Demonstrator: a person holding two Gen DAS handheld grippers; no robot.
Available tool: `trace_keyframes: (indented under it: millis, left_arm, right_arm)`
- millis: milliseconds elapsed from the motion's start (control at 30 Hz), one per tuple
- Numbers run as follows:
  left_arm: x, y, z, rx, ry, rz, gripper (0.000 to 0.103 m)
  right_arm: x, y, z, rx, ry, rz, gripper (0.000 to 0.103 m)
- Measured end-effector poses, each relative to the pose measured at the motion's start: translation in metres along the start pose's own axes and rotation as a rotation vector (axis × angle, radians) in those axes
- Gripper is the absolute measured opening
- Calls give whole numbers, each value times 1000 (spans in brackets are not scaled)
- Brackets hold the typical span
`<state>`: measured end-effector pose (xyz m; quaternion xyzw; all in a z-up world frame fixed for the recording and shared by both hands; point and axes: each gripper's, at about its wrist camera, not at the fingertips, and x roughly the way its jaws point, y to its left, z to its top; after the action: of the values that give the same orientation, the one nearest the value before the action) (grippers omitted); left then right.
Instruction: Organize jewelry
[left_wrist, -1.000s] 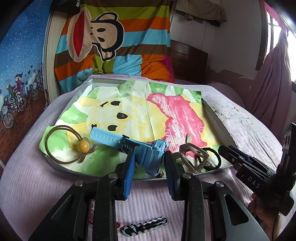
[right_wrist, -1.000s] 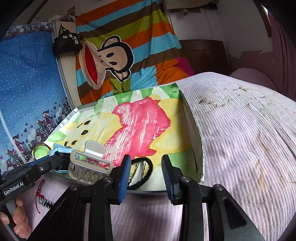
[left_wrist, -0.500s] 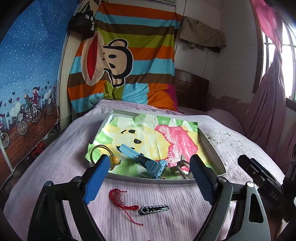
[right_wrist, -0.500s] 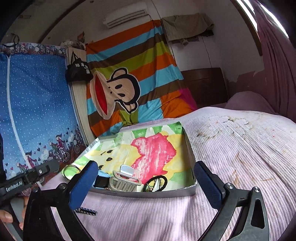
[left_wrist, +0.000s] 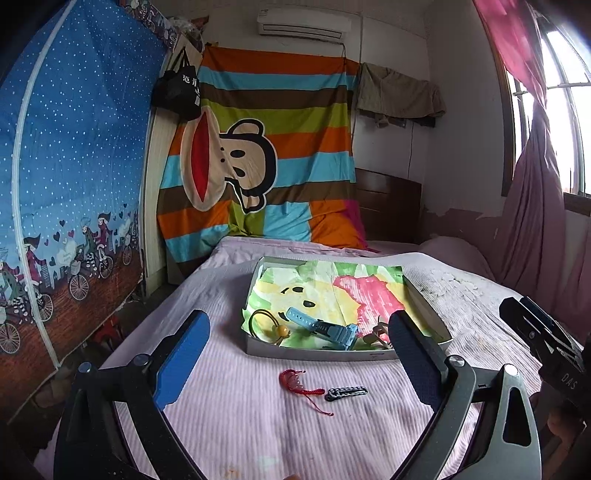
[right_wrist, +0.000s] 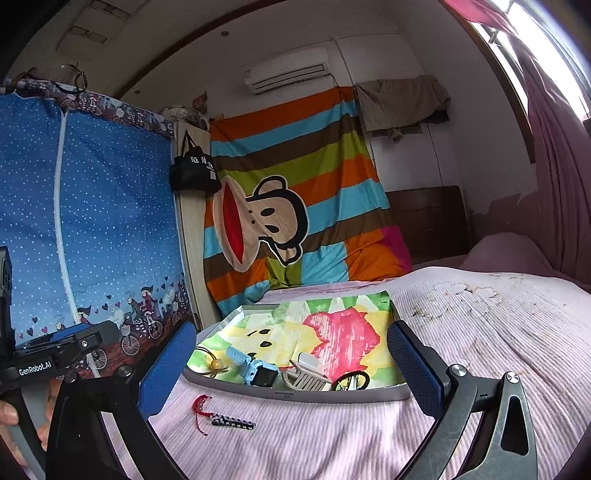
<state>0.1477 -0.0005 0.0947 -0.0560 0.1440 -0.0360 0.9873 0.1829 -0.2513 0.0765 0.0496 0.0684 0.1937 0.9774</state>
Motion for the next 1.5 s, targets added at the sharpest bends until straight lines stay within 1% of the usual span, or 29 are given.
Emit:
trace_keyframes:
  millis: [133, 267, 467, 667, 867, 967, 1133, 1200, 1233, 1267, 1300, 1333, 1367, 1400, 1433, 1467, 1500]
  left_arm:
    - [-14, 5, -7, 16, -7, 12, 95]
    - [-20, 9, -16, 30, 2, 21, 95]
    - [-13, 19, -29, 50, 48, 40, 95]
    - [3, 30, -44, 36, 107, 47, 95]
    - [23, 40, -53, 4, 172, 36, 95]
    - [35, 43, -55, -5, 208, 23, 95]
    - [59, 45, -57, -16, 281, -14, 95]
    - [70, 45, -58, -20, 311, -33, 95]
    - [76, 44, -59, -21, 329, -41, 94]
    - [83, 44, -60, -23, 347, -49, 94]
    - [89, 44, -60, -26, 364, -59, 91]
    - [95, 44, -61, -31, 380, -72, 90]
    - [100, 44, -61, -36, 396, -82, 85]
    - [107, 44, -62, -44, 409, -90, 80]
    - [112, 45, -63, -53, 423, -99, 77]
    - [118, 46, -63, -63, 435, -105, 73]
    - [123, 46, -64, -72, 443, -111, 71]
  right_arm:
    - [-6, 11, -6, -34, -3, 14, 103]
    - [-6, 19, -11, -68, 5, 28, 103]
    - [4, 23, -24, -102, 49, 37, 103]
    - [17, 23, -38, -120, 102, 41, 103]
    - [32, 25, -50, -141, 167, 52, 103]
    - [43, 26, -57, -149, 213, 57, 103]
    - [65, 26, -69, -157, 323, 89, 103]
    - [75, 26, -73, -162, 365, 88, 103]
    - [80, 26, -75, -162, 385, 92, 100]
    - [84, 25, -77, -160, 402, 97, 93]
    - [89, 25, -79, -158, 418, 101, 88]
    - [93, 24, -81, -154, 434, 106, 81]
    - [97, 23, -82, -149, 445, 114, 77]
    - [101, 23, -83, -144, 455, 123, 75]
    - [104, 22, -84, -142, 465, 133, 71]
    - [108, 23, -85, -144, 474, 141, 66]
    - [111, 23, -87, -146, 484, 152, 64]
